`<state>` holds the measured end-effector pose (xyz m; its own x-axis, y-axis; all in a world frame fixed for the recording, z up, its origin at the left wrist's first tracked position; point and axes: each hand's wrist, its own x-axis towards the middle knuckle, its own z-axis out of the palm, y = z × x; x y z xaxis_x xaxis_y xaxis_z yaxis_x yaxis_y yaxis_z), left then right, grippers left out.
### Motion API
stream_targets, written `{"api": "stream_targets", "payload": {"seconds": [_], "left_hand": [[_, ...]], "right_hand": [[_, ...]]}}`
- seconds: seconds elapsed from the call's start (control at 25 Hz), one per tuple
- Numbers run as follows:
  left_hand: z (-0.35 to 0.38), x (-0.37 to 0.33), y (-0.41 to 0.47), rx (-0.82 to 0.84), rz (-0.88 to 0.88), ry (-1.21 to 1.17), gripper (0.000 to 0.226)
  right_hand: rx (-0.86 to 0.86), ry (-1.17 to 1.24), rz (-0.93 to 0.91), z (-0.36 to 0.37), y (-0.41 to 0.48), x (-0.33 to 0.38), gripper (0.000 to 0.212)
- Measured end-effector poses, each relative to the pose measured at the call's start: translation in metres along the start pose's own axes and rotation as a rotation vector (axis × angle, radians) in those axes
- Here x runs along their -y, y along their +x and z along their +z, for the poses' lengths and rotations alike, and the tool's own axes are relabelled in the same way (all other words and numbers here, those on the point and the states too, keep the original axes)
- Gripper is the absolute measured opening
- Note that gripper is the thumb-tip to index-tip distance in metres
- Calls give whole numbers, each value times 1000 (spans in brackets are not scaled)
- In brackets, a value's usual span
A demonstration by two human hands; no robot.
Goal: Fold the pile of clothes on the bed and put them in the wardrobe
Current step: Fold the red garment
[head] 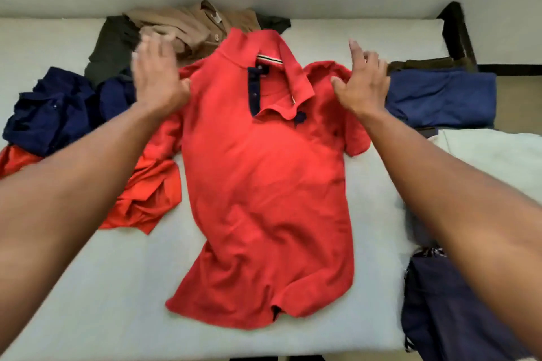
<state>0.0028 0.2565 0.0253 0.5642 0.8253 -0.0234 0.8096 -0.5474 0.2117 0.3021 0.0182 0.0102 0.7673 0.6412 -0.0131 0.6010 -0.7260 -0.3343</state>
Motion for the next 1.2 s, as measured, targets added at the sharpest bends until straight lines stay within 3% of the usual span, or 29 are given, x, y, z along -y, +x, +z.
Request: {"api": "stream_targets", "payload": {"seconds": [0.12,0.2,0.28,0.36,0.4,0.56,0.68,0.76,0.8,0.88,0.96,1.2], "left_hand": [[77,-4,-70,282,29,-181,80],[111,-3,-171,332,-141,-287,77],[125,3,-269,395,-357,-336,77],[126,20,-342,447,-467,-264,76],[125,31,-368,454,-503,-252,73],[125,71,-392,583,-418,-358,36],[117,76,-361,696,-580,-693,29],[109,67,-347,545,-721,-827,24],[103,64,-345,436,-777,-852,27],[92,65,-357,260,-862,-872,29],[79,75,-387,136,-911,-834,26],[87,75,-490,150,-986,-549,16]], "right_hand": [[118,209,180,54,-69,3,67],[136,267,408,79,-163,-14,66],[154,338,754,90,-265,-42,71],[163,562,1059,92,-349,-67,70],[185,645,1126,91,-379,-77,61],[401,756,1017,82,-406,-86,17],[370,1023,1118,72,-383,-82,17],[289,1265,1113,67,-371,-91,29],[296,1259,1031,62,-367,-93,29],[422,871,786,44,-367,-103,21],[470,411,588,33,-377,-119,29],[482,321,752,29,-429,-160,19]]}}
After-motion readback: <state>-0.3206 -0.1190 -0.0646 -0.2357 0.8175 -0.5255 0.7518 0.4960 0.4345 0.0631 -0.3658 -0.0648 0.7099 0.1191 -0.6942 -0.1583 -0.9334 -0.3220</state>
